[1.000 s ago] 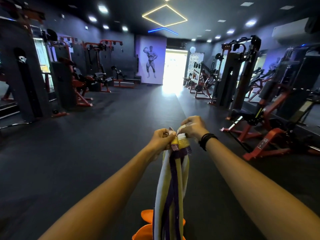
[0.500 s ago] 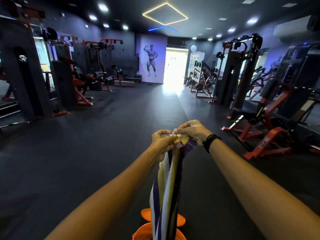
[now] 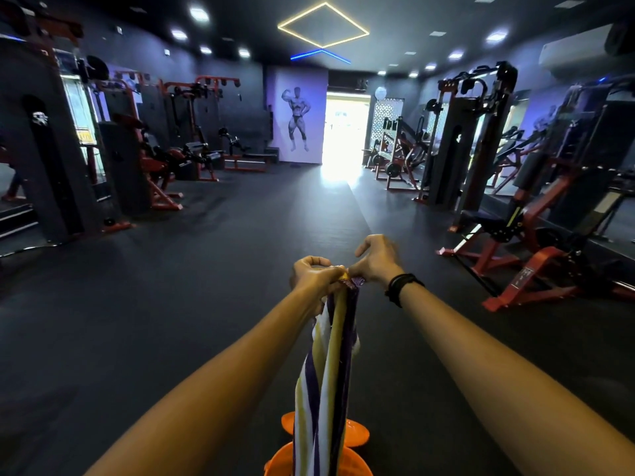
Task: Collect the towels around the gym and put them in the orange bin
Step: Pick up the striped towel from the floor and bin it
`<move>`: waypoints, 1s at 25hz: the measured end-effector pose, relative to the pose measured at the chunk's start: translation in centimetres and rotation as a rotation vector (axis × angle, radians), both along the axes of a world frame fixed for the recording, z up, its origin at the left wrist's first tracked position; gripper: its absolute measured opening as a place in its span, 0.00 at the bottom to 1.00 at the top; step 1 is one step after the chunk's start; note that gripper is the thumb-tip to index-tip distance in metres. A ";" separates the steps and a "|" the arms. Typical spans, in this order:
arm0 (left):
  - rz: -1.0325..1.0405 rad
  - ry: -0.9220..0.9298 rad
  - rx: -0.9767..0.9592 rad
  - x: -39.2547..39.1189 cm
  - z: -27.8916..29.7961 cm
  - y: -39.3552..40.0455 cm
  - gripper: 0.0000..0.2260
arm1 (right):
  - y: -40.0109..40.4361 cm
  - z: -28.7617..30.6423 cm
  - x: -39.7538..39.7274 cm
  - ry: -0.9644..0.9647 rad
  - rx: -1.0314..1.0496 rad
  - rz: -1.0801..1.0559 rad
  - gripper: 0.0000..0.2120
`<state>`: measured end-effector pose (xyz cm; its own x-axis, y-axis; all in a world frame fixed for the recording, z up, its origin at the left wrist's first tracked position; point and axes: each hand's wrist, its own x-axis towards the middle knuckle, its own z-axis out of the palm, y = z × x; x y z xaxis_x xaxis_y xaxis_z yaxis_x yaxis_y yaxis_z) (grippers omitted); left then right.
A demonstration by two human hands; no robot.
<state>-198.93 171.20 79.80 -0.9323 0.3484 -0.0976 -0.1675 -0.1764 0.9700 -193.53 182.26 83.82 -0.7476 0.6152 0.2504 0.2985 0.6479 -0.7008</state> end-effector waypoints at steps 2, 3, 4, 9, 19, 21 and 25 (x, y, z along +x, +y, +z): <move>0.030 0.010 -0.021 -0.1 -0.1 0.1 0.13 | -0.2 -0.2 0.1 0.055 -0.093 -0.006 0.14; 0.044 0.020 -0.041 -0.2 0.0 0.1 0.13 | -0.3 -0.3 0.1 0.079 -0.123 -0.002 0.14; 0.054 0.022 -0.057 -0.2 0.0 0.2 0.12 | -0.4 -0.4 0.0 0.087 -0.160 -0.001 0.14; -0.133 0.161 -0.137 0.7 -0.2 -0.2 0.15 | -0.2 -1.0 -0.7 0.092 -0.487 -0.027 0.13; 0.023 0.786 -0.409 -0.3 -2.2 -1.2 0.09 | 0.2 -1.1 1.7 -0.024 -0.661 0.244 0.15; -0.025 0.700 -0.283 -1.3 -1.4 -1.9 0.06 | 1.2 -0.8 2.4 -0.049 -0.483 0.326 0.08; -0.124 0.560 -0.088 -2.9 1.5 -2.6 0.07 | 2.6 -0.9 3.2 -0.054 -0.237 0.482 0.04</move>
<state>-201.85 168.56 81.26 -0.8027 0.4713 0.3654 0.3612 -0.1032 0.9268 -190.36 184.84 82.96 -0.9671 0.2341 0.0998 0.0460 0.5465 -0.8362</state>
